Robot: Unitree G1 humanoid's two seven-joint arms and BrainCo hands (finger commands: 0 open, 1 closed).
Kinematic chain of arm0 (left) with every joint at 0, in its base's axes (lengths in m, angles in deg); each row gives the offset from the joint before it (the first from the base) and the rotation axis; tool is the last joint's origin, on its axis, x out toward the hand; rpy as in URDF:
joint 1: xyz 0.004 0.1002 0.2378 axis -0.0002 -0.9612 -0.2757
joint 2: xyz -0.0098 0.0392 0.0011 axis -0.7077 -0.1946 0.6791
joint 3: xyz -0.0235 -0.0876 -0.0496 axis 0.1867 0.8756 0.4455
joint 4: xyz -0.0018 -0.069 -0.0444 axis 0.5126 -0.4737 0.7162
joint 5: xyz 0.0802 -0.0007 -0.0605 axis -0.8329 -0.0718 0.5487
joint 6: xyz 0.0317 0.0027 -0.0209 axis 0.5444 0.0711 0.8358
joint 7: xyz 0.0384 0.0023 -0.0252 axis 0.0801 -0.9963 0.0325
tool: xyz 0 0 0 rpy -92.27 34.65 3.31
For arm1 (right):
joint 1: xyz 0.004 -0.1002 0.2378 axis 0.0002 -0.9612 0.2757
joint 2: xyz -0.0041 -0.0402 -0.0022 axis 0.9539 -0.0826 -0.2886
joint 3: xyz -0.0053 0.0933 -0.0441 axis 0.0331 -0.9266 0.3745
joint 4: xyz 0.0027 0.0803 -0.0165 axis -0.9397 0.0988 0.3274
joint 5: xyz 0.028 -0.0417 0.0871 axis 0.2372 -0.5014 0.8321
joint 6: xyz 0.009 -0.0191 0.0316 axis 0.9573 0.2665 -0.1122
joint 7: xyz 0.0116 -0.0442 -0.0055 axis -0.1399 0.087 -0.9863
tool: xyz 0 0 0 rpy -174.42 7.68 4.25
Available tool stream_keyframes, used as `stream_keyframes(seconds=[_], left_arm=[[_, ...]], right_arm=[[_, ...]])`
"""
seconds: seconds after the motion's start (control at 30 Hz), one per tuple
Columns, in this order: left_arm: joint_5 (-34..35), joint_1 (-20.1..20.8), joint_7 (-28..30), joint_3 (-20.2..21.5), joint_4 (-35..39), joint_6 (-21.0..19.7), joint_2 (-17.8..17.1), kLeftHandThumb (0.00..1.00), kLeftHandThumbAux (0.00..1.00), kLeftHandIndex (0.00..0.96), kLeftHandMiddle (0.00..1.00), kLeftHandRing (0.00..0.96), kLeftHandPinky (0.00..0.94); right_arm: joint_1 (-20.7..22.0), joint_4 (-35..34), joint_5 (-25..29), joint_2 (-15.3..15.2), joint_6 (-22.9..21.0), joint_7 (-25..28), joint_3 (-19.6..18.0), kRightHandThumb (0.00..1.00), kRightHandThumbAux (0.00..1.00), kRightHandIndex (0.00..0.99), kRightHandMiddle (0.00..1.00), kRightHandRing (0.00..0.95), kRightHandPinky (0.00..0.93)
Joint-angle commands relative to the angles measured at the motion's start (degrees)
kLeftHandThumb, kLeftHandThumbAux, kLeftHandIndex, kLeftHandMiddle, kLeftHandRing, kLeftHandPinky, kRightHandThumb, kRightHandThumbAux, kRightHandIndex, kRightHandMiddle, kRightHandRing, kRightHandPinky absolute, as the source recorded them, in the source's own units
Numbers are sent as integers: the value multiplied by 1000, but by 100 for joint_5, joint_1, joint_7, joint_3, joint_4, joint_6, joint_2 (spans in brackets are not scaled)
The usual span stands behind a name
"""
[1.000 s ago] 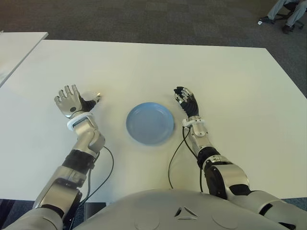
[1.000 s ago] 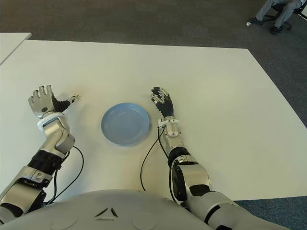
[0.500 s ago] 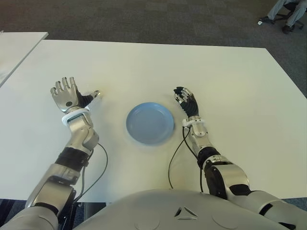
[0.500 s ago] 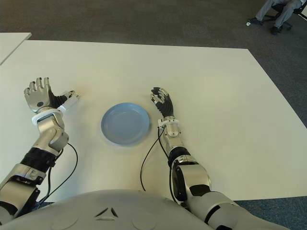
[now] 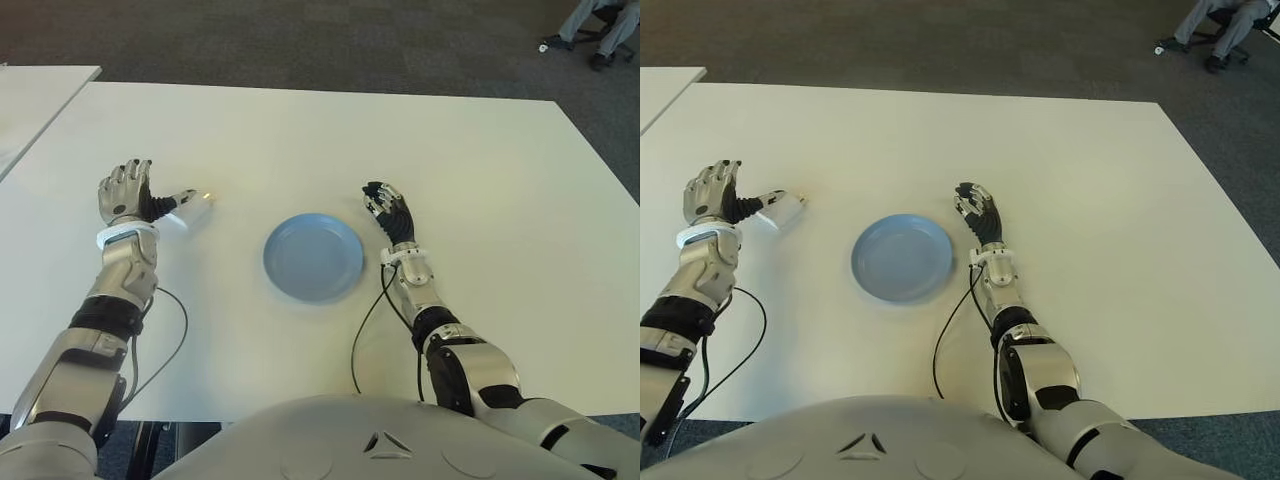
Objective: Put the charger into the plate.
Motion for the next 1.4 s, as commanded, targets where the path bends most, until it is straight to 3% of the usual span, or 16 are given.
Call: stream_keyframes(seconds=[0.03, 0.87, 1.4], left_arm=[[-15, 123, -89, -60, -201, 143, -40, 245, 239, 0, 0, 0, 0], [-18, 42, -104, -221, -283, 255, 30, 221, 222, 0, 0, 0, 0], [-32, -224, 203, -164, 691, -203, -5, 222, 216, 0, 0, 0, 0]], right_arm=[[-338, 221, -26, 2, -297, -31, 31, 0, 645, 265, 331, 251, 135], [-320, 232, -27, 10, -265, -89, 54, 0, 663, 303, 352, 270, 132], [-295, 257, -66, 19, -266, -133, 84, 0, 667, 299, 353, 268, 132]])
